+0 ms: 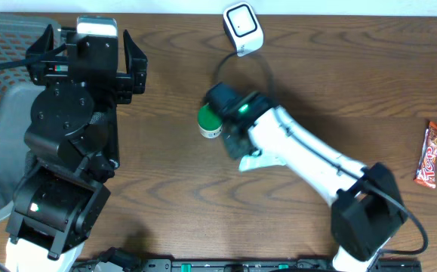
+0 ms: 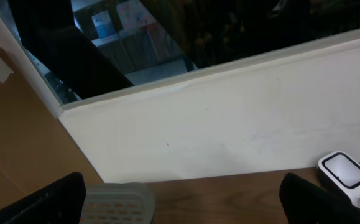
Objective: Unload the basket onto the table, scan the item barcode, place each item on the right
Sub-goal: 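Reach the right gripper to the wipes pack and grasp it, then lift the wipes pack and hold it against the scanner window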
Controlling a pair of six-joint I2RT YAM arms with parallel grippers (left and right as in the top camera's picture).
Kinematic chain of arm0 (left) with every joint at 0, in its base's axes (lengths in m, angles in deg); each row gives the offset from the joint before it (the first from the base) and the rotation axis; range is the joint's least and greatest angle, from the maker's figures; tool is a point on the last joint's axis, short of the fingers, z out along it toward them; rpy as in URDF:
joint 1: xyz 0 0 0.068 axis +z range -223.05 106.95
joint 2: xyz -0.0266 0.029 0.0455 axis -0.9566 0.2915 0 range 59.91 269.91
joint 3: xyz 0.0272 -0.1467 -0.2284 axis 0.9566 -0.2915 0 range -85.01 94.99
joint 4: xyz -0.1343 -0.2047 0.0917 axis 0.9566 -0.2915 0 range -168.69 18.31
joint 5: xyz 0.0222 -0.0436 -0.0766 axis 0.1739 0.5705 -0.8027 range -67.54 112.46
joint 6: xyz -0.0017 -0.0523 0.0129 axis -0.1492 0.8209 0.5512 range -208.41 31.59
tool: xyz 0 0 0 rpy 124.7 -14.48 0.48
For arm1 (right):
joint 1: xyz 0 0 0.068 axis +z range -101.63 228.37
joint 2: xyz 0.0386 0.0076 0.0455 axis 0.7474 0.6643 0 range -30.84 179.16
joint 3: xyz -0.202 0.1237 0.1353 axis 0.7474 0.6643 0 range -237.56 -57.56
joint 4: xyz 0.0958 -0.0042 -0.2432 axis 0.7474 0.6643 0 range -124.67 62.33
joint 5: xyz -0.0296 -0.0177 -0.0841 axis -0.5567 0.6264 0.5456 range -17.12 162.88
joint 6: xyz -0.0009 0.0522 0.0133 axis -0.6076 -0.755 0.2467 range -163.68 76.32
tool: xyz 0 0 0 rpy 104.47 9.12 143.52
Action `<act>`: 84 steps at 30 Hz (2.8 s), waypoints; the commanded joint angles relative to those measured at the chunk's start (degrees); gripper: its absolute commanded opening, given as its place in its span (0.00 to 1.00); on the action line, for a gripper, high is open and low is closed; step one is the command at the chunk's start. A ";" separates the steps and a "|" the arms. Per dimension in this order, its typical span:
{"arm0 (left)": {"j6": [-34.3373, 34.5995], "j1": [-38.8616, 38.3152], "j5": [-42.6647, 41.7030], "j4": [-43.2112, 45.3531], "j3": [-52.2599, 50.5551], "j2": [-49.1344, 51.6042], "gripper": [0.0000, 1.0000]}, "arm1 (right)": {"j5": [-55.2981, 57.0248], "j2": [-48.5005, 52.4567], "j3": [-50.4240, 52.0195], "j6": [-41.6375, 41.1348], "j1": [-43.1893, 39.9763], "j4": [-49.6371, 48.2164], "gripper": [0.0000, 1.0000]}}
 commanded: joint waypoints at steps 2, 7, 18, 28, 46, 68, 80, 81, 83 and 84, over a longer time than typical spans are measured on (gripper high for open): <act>-0.55 0.24 0.33 0.09 0.92 -0.33 1.00 | -6.56 -0.57 -0.61 -17.97 -9.20 -5.07 0.01; -0.57 0.24 0.33 0.09 0.92 -0.33 1.00 | -10.88 -0.57 -0.59 -33.51 -16.00 -13.49 0.01; -0.55 0.24 0.35 0.09 0.92 -0.33 1.00 | -9.16 -0.44 -0.59 -59.58 -19.54 -20.28 0.01; -0.55 0.24 0.35 0.09 0.92 -0.33 1.00 | -10.05 -0.22 -0.59 -68.67 -19.71 -20.20 0.01; -0.55 0.24 0.35 0.09 0.92 -0.33 1.00 | -14.05 -0.26 -0.59 -58.40 -21.53 -24.68 0.02; -0.55 0.24 0.35 0.09 0.92 -0.33 1.00 | -35.85 4.15 -0.59 -21.00 -26.82 -70.47 0.01; -0.55 0.24 0.33 0.09 0.92 -0.33 1.00 | -35.60 23.21 -0.59 -33.59 -27.96 -114.27 0.01; -0.55 0.24 0.35 0.09 0.92 -0.33 1.00 | -35.17 25.00 -0.59 -34.69 -28.30 -117.48 0.01; -0.57 0.24 0.33 0.09 0.92 -0.33 1.00 | -33.86 27.71 -0.59 -36.98 -28.92 -121.63 0.01; -0.55 0.24 0.35 0.09 0.92 -0.33 1.00 | -32.98 29.16 -0.61 -38.16 -29.27 -123.27 0.01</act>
